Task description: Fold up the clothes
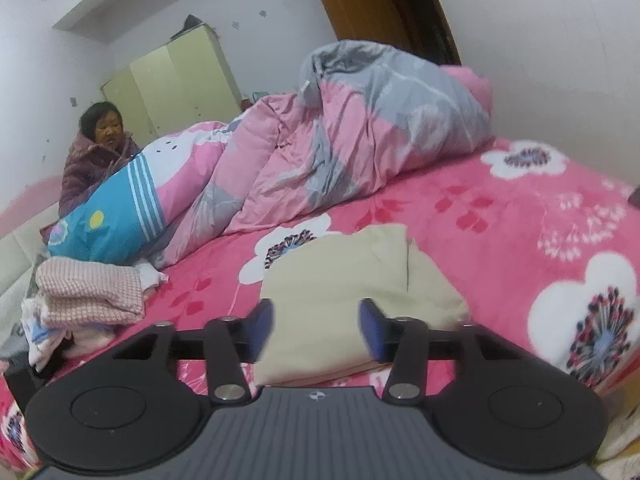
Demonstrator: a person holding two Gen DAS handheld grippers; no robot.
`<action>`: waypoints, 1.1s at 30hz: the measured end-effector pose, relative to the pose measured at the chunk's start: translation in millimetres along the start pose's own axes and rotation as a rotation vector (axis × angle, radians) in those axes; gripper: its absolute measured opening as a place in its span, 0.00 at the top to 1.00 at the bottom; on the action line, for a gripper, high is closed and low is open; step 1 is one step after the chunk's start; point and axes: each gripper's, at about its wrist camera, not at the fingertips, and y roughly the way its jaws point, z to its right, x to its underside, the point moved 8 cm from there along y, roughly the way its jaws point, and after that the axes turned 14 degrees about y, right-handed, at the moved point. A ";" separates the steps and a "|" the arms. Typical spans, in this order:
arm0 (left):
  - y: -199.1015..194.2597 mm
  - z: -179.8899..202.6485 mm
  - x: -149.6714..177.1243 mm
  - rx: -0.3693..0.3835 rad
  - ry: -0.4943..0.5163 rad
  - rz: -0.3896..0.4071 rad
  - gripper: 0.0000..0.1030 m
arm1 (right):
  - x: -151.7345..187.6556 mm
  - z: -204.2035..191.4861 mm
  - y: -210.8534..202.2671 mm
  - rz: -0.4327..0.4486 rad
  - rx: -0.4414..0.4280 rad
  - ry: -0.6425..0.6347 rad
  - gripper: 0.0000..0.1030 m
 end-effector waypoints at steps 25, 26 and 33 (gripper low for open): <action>87.3 133.5 3.8 0.158 0.495 -0.016 0.00 | 15.4 43.7 139.5 -0.143 0.031 -0.358 0.59; 83.3 133.4 -0.3 0.162 0.488 -0.005 0.00 | 9.0 38.5 132.3 -0.110 0.011 -0.361 0.59; 104.8 144.4 9.6 0.269 0.473 -0.112 0.03 | 28.9 55.7 155.4 -0.121 0.030 -0.415 0.58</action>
